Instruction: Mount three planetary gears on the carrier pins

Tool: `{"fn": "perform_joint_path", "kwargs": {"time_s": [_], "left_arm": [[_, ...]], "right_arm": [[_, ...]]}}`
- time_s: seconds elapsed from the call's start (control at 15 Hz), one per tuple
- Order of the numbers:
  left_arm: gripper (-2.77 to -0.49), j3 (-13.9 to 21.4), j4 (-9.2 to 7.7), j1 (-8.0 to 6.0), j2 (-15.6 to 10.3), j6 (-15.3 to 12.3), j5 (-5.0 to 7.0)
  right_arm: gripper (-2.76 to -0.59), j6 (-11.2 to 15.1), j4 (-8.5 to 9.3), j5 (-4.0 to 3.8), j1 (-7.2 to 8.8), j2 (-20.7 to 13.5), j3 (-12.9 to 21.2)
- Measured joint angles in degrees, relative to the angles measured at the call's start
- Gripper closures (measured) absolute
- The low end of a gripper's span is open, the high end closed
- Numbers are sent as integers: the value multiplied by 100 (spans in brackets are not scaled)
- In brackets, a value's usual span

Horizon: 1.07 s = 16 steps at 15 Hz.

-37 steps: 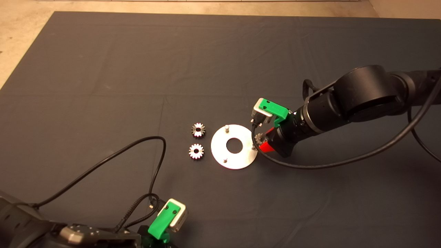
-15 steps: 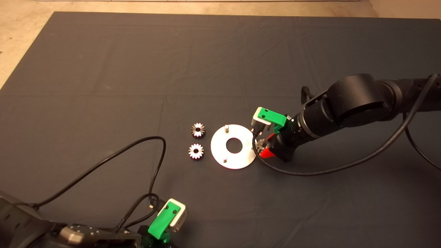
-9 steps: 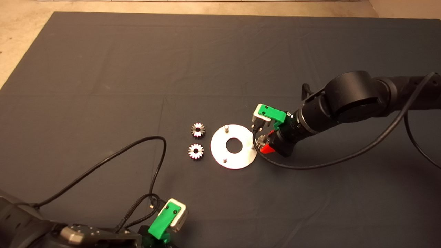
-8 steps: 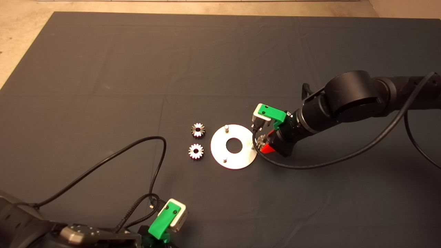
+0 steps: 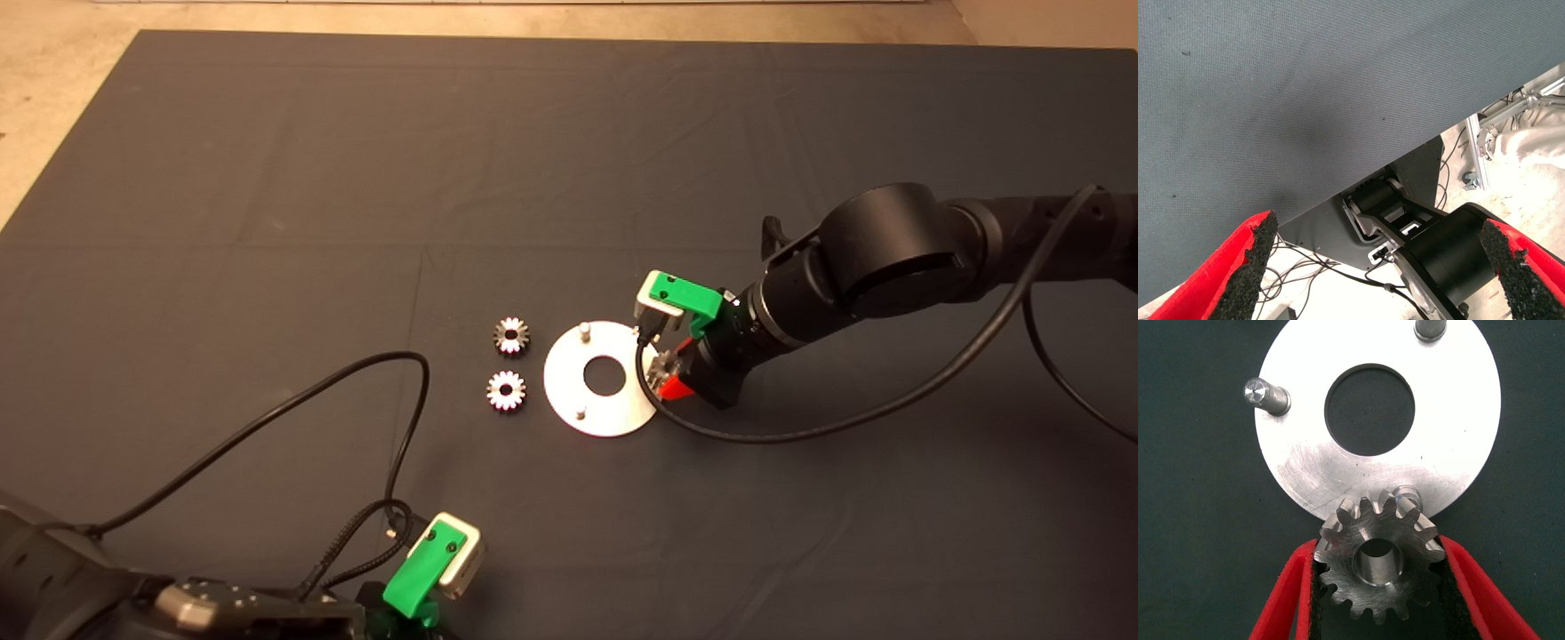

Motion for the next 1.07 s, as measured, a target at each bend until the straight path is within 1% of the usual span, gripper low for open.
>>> {"fn": "perform_joint_path", "kwargs": {"time_s": [0.13,0.27,0.47,0.6,0.73,0.8,0.87,0.93,1.0,1.07], "left_arm": [[-218,0,1,0,0,0,0],[-218,0,0,0,-2,2,0],[-218,0,0,0,0,2,0],[-218,0,0,0,-2,2,0],[-218,0,0,0,-2,2,0],[-218,0,0,0,0,2,0],[-218,0,0,0,-2,2,0],[-218,0,0,0,-2,2,0],[-218,-2,0,0,-2,2,0],[-218,0,2,0,-2,1,0]], "right_arm": [[-94,-29,-2,4,0,20,-23],[-94,-127,-29,-5,-20,32,-48],[-95,-172,-80,-16,-105,101,-89],[-94,-250,-99,-14,-105,114,-89],[-94,-272,-145,-19,-105,114,-89],[-94,-273,-180,-27,-105,114,-89],[-94,-283,-226,-53,-105,116,-89],[-94,-346,-265,-88,-105,132,-91],[-94,-385,-277,-118,-105,143,-98],[-95,-430,-280,-127,-105,144,-100]]}}
